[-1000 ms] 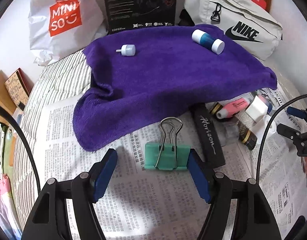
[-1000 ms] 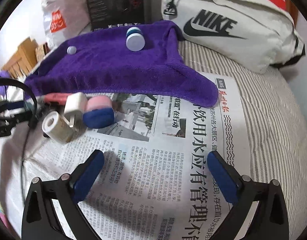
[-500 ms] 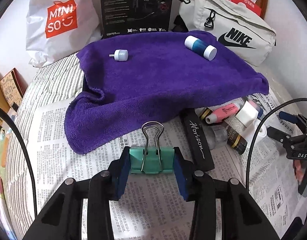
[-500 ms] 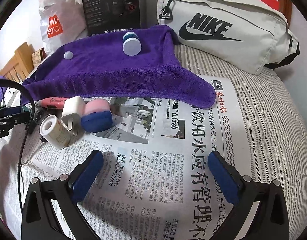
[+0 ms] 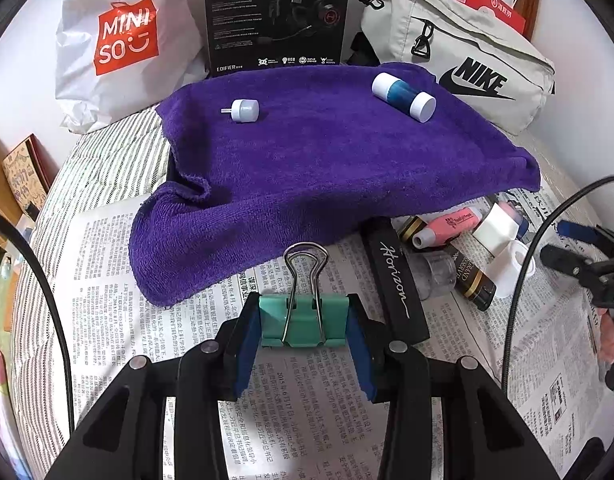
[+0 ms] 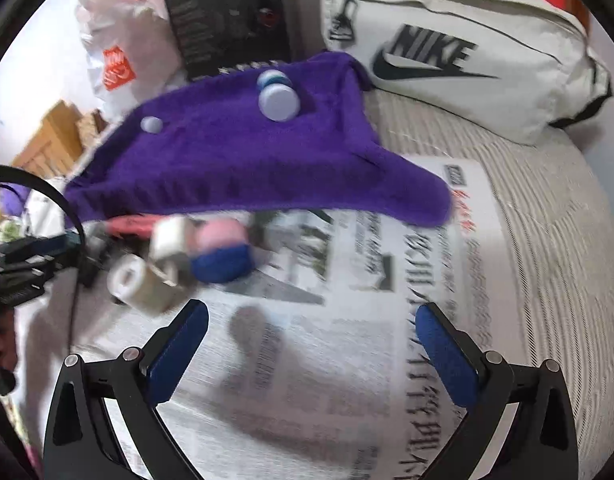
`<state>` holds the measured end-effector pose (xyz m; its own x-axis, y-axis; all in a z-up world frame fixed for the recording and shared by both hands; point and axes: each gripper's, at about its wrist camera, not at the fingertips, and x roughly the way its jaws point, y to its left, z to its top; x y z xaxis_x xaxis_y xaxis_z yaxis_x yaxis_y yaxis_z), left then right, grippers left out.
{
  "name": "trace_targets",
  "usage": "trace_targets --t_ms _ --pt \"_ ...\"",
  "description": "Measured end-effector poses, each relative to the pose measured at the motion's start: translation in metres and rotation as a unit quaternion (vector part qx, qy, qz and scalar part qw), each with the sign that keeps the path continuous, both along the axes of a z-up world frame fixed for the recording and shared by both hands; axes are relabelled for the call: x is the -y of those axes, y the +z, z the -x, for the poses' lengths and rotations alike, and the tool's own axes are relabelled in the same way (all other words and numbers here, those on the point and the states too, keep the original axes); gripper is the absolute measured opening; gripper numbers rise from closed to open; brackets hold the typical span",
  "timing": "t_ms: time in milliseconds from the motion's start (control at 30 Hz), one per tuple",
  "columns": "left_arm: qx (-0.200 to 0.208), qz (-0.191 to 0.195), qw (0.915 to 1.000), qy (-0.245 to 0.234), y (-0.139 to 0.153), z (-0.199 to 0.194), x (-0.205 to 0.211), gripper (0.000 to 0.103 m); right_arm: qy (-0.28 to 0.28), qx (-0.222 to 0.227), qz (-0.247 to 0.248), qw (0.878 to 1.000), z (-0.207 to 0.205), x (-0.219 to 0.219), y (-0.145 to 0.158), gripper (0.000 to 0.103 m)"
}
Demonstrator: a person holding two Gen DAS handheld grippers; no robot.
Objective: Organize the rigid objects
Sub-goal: 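Move the right gripper to the pink-lidded blue container while left holds the clip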
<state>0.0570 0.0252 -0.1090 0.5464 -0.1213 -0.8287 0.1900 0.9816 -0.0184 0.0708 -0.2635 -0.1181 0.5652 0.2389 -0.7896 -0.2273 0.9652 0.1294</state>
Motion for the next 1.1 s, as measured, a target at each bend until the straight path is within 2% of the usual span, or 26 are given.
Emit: trace_targets --t_ms 167,333,500,700,833,1000,1100 --pt "0.0 -0.001 1.0 0.003 -0.001 -0.001 -0.001 0.039 0.026 0.015 0.036 0.999 -0.005 -0.021 0.002 0.099" --pt "0.001 -0.004 1.0 0.004 -0.001 -0.001 0.001 0.039 0.045 0.01 0.036 0.998 -0.01 -0.03 -0.009 0.099" --pt "0.004 -0.005 1.0 0.005 -0.001 0.0 0.001 0.039 0.046 0.026 0.05 0.997 -0.004 -0.035 -0.011 0.099" --pt "0.004 -0.007 1.0 0.005 -0.001 0.0 0.001 0.039 0.069 0.023 0.05 0.996 -0.01 -0.04 -0.005 0.087" --pt "0.005 -0.007 0.9999 0.006 -0.002 0.0 0.001 0.039 0.08 0.027 0.056 0.995 -0.013 -0.046 -0.003 0.074" --pt "0.007 -0.007 0.9999 0.01 -0.002 0.0 0.002 0.039 0.089 0.043 0.054 0.994 -0.015 -0.049 -0.003 0.072" --pt "0.011 -0.007 0.9998 0.013 -0.002 0.002 0.002 0.039 0.097 0.048 0.044 0.993 -0.014 -0.049 -0.003 0.06"
